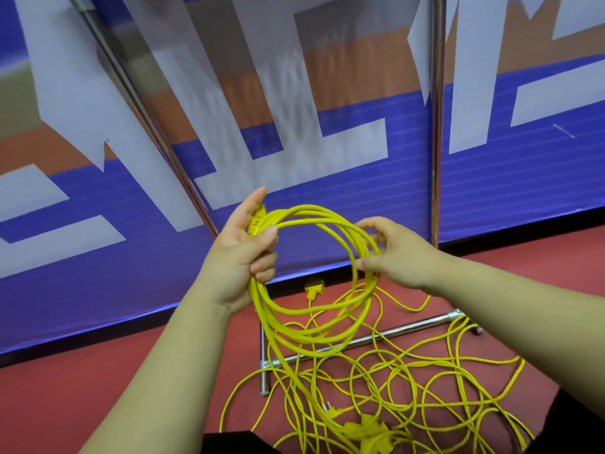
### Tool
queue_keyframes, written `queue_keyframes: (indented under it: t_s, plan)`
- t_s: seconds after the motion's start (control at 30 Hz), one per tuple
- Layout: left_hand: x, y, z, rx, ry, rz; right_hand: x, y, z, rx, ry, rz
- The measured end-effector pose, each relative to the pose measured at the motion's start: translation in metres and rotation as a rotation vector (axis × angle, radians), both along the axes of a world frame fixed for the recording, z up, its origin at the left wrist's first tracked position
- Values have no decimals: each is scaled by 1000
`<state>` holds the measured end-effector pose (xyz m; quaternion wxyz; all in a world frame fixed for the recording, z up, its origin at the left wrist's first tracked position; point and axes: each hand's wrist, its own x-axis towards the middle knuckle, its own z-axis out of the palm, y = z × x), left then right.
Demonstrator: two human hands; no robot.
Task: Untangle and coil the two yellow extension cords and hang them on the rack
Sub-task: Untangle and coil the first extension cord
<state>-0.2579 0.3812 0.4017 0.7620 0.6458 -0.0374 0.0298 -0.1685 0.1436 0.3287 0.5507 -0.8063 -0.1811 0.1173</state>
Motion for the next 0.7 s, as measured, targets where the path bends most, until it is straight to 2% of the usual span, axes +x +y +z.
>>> queue_keyframes:
  t_s: [0.17,0.3,0.5,0.7]
  plan:
    - [-3,-11,4,45,8,-98,-16,13,18,-111,-353,-131]
    - [-5,-15,3,41,24,-137,-25,14,29,-21,-550,-151]
    - [-5,-18,-1,69,54,-153,-33,15,47,110,-441,16]
    - [-2,-20,-10,90,86,-181,-21,9,55,224,-390,-205]
